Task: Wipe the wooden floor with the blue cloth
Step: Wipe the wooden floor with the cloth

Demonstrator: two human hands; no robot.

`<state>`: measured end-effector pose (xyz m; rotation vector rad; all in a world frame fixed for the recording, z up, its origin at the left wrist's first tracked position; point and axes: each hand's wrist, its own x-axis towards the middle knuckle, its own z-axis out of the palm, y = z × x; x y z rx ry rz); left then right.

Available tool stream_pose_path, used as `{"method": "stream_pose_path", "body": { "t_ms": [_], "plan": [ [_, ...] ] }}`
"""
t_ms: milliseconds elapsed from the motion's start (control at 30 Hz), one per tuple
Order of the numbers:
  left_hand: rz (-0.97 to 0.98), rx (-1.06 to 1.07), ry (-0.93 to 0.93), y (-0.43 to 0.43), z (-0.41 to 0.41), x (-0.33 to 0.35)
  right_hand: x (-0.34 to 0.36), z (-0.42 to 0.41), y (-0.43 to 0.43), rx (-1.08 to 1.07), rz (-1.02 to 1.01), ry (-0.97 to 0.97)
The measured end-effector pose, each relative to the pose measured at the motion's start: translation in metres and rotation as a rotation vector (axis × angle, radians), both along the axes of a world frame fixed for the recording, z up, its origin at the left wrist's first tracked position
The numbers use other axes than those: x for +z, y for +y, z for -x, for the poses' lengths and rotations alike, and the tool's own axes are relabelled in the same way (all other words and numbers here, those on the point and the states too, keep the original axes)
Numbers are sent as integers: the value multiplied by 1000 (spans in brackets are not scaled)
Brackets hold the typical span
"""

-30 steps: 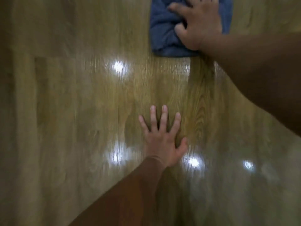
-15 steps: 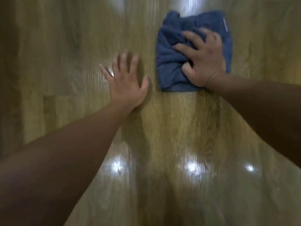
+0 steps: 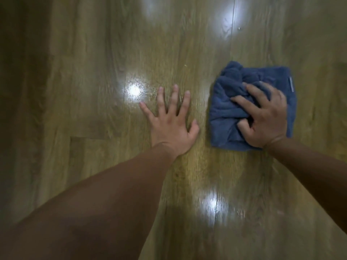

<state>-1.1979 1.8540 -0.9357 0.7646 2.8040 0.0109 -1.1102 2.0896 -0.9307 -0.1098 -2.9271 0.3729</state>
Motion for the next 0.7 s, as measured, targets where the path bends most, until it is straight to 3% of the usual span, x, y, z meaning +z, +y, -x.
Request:
{"method": "stream_pose_path", "body": {
  "t_ms": [167,333,467,533,700],
  "plan": [
    [12,4,-6,1,1,1,14,68,-44,-479,96,-130],
    [16,31,-25,3,2,4,19,157,-93,-445,115,-254],
    [73,44,-17,3,1,1,15,196,-121,-98,46,-298],
    [60,47,-5,2,1,0,14,186,-98,-28,2,-290],
    [8,6,20,3,2,0,22,70,-1,-354,2,-230]
  ]
}}
